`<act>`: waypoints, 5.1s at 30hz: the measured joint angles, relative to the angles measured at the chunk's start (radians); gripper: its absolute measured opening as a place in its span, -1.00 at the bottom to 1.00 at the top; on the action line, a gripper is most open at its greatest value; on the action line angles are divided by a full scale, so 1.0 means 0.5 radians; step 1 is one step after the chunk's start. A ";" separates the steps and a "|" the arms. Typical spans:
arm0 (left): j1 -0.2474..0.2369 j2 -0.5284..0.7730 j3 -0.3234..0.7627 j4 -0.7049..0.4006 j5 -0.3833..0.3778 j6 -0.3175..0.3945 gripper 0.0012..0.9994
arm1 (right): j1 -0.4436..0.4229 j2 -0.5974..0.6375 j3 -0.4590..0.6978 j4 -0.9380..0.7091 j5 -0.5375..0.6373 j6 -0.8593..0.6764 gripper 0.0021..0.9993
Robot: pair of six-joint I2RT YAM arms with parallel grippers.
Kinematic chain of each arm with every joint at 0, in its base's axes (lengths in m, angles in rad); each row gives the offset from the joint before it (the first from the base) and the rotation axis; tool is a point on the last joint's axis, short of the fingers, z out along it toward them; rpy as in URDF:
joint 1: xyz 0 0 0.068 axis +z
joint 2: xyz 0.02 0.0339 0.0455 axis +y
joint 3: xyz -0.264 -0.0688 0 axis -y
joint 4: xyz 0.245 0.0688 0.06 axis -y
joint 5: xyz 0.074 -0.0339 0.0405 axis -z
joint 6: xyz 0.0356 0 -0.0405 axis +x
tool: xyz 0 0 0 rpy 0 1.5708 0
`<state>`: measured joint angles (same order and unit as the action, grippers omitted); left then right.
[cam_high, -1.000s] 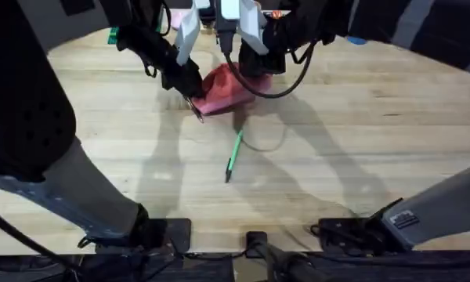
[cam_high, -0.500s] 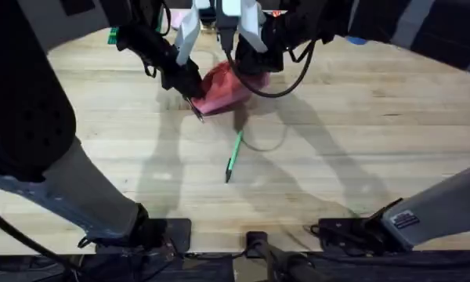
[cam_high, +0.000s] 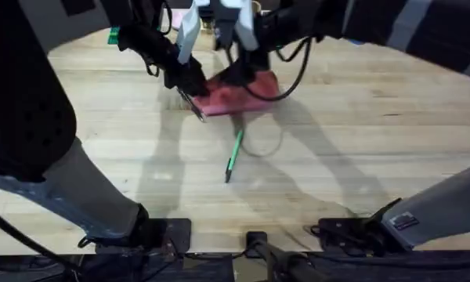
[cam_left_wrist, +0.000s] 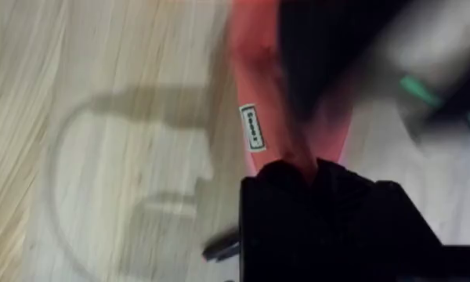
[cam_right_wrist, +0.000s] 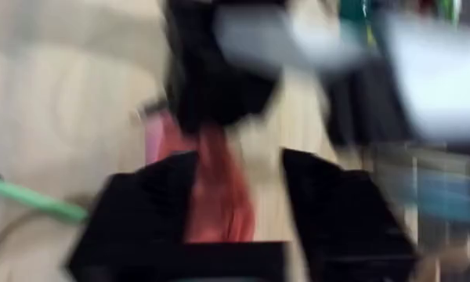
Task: Unzip the bag, pick up the pens from the table one at a time and place them inside, then zip the bag closed.
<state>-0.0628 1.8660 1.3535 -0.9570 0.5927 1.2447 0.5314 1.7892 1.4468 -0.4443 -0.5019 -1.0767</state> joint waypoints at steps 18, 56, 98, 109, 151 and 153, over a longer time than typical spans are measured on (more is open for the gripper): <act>-0.034 0.000 0.003 0.001 0.081 0.002 -0.92 | -0.099 0.000 0.018 -0.146 -0.180 0.008 0.99; -0.034 0.000 0.003 -0.017 0.087 0.002 -0.92 | -0.409 -1.067 0.022 -0.936 0.066 1.126 0.99; -0.034 0.000 0.003 -0.018 0.093 0.002 -0.92 | -0.280 -1.029 0.022 -1.115 0.500 2.753 0.99; -0.034 0.000 0.003 -0.018 0.093 0.002 -0.92 | 0.045 -0.861 0.022 -1.114 0.902 2.935 0.99; -0.034 0.000 0.003 -0.018 0.094 0.002 -0.92 | 0.154 -0.547 -0.626 -0.185 1.184 3.508 0.99; -0.034 0.000 0.003 -0.018 0.094 0.002 -0.92 | 0.154 -0.493 -0.628 -0.151 1.185 3.509 0.99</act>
<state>-0.0799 1.8660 1.3548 -0.9661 0.6395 1.2457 0.6086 1.5429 1.1326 -0.5195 0.0904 0.6777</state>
